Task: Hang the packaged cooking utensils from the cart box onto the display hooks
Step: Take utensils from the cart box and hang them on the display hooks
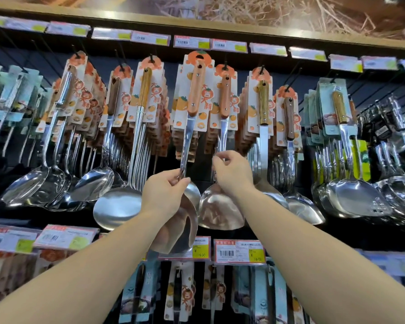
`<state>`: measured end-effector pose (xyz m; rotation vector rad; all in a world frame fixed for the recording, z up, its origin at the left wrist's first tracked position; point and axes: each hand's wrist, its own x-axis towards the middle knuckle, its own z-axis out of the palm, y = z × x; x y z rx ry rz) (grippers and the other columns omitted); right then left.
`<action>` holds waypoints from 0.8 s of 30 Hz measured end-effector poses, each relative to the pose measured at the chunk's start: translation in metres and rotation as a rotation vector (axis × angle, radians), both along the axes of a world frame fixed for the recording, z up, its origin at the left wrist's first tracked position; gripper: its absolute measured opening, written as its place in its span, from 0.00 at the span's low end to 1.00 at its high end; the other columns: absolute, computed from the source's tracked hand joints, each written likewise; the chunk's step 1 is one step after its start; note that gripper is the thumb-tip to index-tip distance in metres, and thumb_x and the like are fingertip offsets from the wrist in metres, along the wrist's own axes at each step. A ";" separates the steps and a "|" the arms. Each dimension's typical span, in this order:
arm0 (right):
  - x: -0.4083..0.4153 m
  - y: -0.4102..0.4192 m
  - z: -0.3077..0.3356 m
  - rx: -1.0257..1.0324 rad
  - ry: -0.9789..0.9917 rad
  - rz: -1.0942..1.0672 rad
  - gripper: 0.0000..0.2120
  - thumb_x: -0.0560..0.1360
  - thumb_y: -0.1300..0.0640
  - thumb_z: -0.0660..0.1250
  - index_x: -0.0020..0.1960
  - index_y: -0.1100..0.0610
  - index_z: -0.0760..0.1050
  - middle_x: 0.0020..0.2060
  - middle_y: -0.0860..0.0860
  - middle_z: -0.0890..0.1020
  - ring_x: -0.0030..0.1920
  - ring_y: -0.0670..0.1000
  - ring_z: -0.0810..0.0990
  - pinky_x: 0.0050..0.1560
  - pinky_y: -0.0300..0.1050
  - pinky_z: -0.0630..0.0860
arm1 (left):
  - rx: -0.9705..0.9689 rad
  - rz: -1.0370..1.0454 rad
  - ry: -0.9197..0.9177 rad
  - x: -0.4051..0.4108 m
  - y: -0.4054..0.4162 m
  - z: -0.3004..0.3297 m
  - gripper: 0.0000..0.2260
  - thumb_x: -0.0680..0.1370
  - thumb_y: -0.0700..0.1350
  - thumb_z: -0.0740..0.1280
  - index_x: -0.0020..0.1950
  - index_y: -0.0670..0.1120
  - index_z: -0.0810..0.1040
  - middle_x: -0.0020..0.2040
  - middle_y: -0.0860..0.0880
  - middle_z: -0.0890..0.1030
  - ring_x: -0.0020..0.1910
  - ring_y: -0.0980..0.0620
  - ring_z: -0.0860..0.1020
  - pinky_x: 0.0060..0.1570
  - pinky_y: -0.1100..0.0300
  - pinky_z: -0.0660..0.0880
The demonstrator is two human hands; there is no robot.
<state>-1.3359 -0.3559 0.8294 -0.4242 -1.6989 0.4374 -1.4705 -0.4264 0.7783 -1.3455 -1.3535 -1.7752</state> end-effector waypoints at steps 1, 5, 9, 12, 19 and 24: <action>-0.004 -0.004 -0.001 -0.019 -0.012 0.084 0.16 0.76 0.48 0.63 0.62 0.53 0.75 0.47 0.49 0.82 0.47 0.52 0.80 0.53 0.52 0.77 | -0.006 -0.010 0.003 0.003 0.003 0.000 0.10 0.74 0.47 0.69 0.37 0.41 0.78 0.27 0.47 0.71 0.30 0.49 0.70 0.34 0.53 0.72; -0.015 -0.015 -0.002 -0.003 -0.075 0.163 0.16 0.74 0.50 0.67 0.61 0.52 0.77 0.39 0.48 0.84 0.43 0.53 0.83 0.52 0.54 0.80 | -0.015 -0.080 -0.062 0.018 0.012 0.003 0.12 0.73 0.47 0.72 0.55 0.46 0.77 0.30 0.51 0.75 0.33 0.53 0.74 0.38 0.56 0.71; -0.015 -0.012 0.002 0.055 -0.042 0.096 0.17 0.74 0.56 0.68 0.63 0.51 0.77 0.36 0.48 0.83 0.37 0.49 0.80 0.50 0.54 0.81 | -0.041 -0.082 -0.129 0.033 0.012 0.006 0.18 0.72 0.50 0.73 0.59 0.50 0.71 0.36 0.51 0.80 0.39 0.50 0.80 0.45 0.48 0.77; -0.006 -0.012 0.007 0.076 -0.036 0.114 0.25 0.76 0.60 0.67 0.71 0.47 0.68 0.30 0.47 0.80 0.32 0.47 0.78 0.48 0.51 0.80 | -0.092 -0.122 -0.132 0.037 0.010 0.012 0.14 0.73 0.52 0.72 0.53 0.53 0.71 0.38 0.52 0.81 0.37 0.49 0.80 0.42 0.48 0.78; 0.012 -0.011 0.019 -0.042 -0.062 0.111 0.29 0.78 0.60 0.64 0.75 0.45 0.59 0.44 0.51 0.82 0.33 0.47 0.80 0.42 0.51 0.83 | -0.092 0.052 -0.090 0.026 -0.006 0.021 0.09 0.78 0.53 0.62 0.54 0.50 0.74 0.43 0.57 0.76 0.46 0.53 0.76 0.46 0.57 0.70; 0.013 -0.006 0.024 -0.141 -0.023 0.120 0.28 0.80 0.63 0.62 0.75 0.46 0.60 0.45 0.44 0.73 0.35 0.46 0.77 0.45 0.54 0.83 | -0.114 0.148 -0.073 0.011 -0.006 0.018 0.11 0.78 0.52 0.63 0.58 0.50 0.75 0.51 0.54 0.79 0.49 0.52 0.75 0.48 0.58 0.69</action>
